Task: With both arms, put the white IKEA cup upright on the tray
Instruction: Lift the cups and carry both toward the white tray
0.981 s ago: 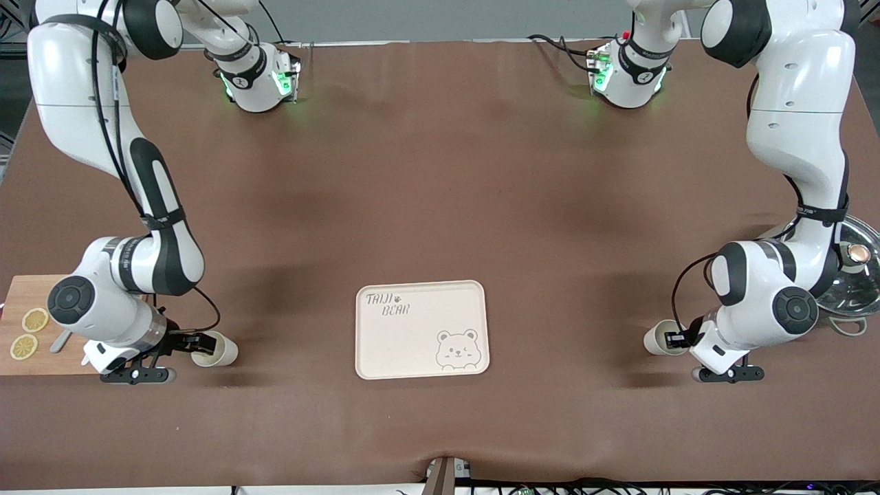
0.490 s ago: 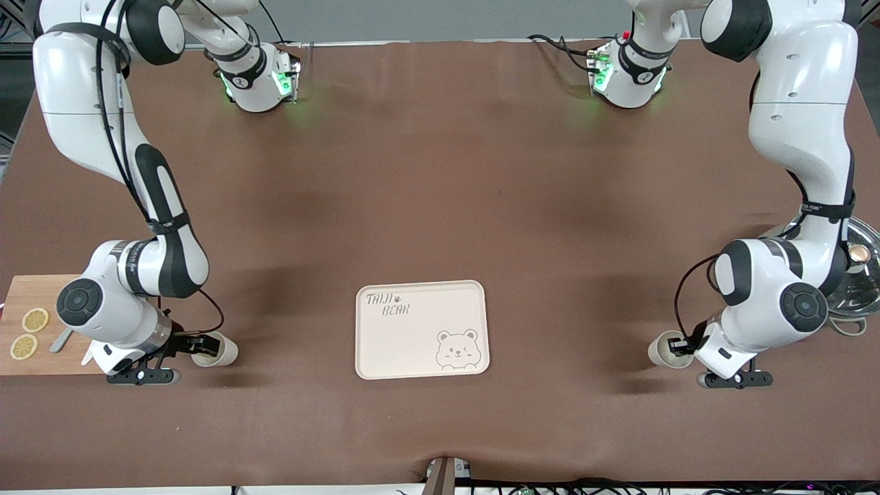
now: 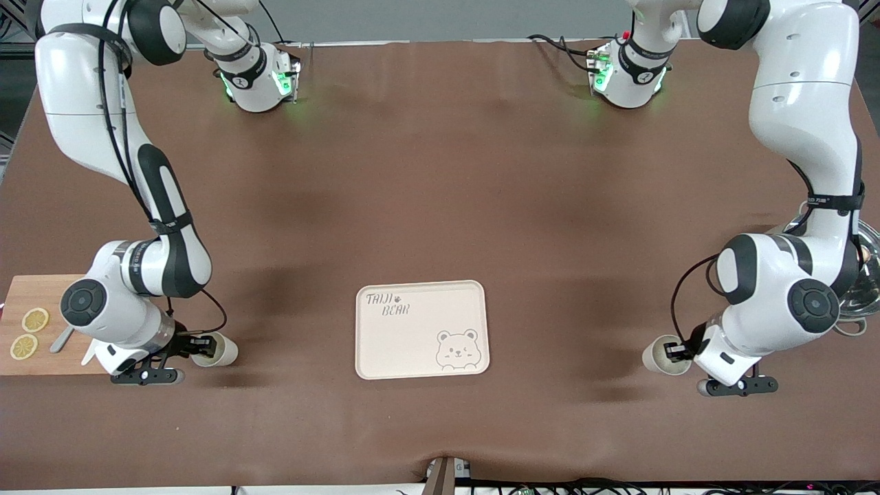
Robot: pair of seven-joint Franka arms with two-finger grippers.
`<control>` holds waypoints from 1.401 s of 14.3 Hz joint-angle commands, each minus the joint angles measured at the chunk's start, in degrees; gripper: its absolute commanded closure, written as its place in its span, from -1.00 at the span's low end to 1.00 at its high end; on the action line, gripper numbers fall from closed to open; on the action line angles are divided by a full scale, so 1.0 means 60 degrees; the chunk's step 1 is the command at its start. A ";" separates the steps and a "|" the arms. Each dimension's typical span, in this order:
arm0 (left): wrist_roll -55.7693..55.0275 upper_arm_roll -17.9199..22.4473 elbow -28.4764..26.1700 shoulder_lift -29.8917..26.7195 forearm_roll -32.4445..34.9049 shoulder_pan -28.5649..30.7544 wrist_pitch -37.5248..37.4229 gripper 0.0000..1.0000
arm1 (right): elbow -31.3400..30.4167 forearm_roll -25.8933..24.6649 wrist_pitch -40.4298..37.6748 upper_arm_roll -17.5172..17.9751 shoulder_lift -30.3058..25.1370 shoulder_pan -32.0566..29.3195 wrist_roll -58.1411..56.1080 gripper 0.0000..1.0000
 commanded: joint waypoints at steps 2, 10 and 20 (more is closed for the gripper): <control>-0.1401 0.0113 0.0222 -0.0021 0.0097 -0.0655 -0.0358 1.00 | 0.0163 0.0084 -0.0039 -0.0016 0.0092 0.0030 -0.0127 1.00; -0.5091 0.0098 0.0383 0.0052 0.0083 -0.2178 -0.0343 1.00 | 0.0177 0.0113 -0.0024 -0.0016 0.0121 0.0030 -0.0450 1.00; -0.8052 0.0200 0.0838 0.0725 0.0097 -0.4258 0.0403 1.00 | 0.1832 0.1505 -0.3054 0.0350 -0.0040 0.0409 0.0851 1.00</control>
